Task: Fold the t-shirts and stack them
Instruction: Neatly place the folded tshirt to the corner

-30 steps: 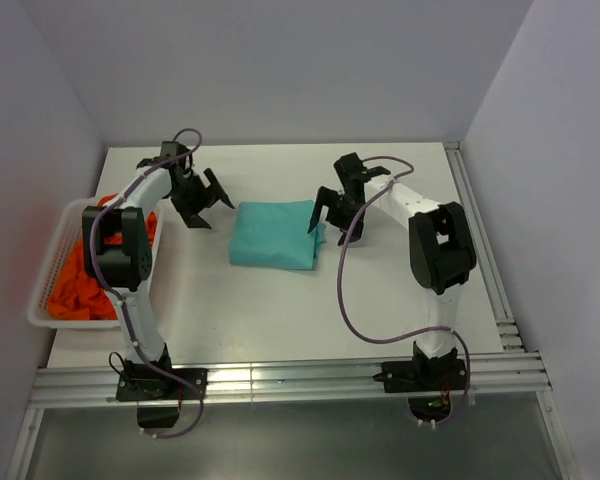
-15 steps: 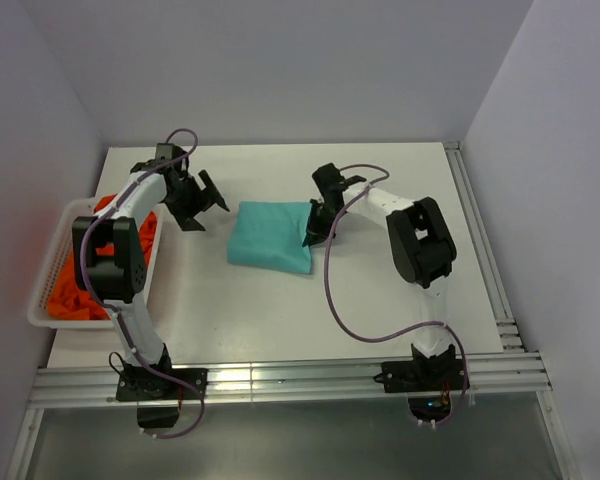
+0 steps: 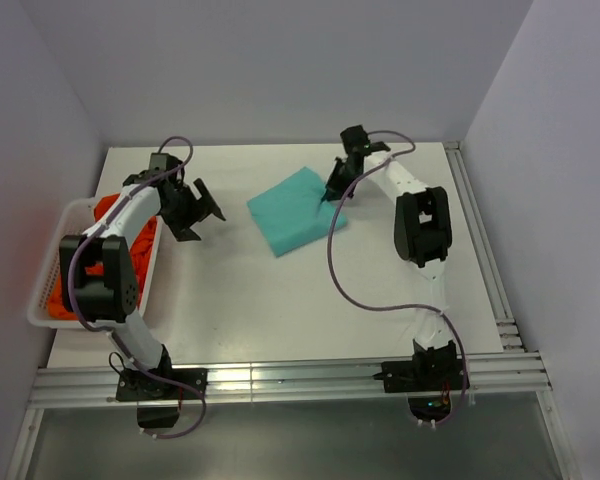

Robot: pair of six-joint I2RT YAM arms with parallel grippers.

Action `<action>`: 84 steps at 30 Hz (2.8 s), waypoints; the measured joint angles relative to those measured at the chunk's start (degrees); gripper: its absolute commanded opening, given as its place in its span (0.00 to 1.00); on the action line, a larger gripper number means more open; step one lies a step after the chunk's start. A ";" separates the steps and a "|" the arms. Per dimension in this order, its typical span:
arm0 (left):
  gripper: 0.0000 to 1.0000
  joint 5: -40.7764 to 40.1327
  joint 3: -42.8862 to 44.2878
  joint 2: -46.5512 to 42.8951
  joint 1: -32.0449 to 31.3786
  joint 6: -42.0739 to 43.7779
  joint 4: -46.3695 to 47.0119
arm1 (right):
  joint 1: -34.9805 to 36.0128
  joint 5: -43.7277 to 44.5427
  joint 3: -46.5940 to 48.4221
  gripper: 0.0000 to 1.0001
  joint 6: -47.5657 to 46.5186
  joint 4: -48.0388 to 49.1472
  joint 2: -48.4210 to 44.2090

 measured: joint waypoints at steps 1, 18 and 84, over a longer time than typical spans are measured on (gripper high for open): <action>0.91 -0.13 -0.76 -0.98 0.00 -0.04 0.09 | -2.12 0.22 4.79 0.00 -0.11 -1.01 2.32; 0.91 -2.93 -5.95 -7.65 -0.66 -0.17 -0.31 | -33.46 3.69 20.28 0.00 2.84 -1.36 12.15; 0.99 -8.24 -11.96 -22.69 -2.78 -2.51 1.42 | -33.83 17.62 -19.15 0.99 12.92 8.83 -28.74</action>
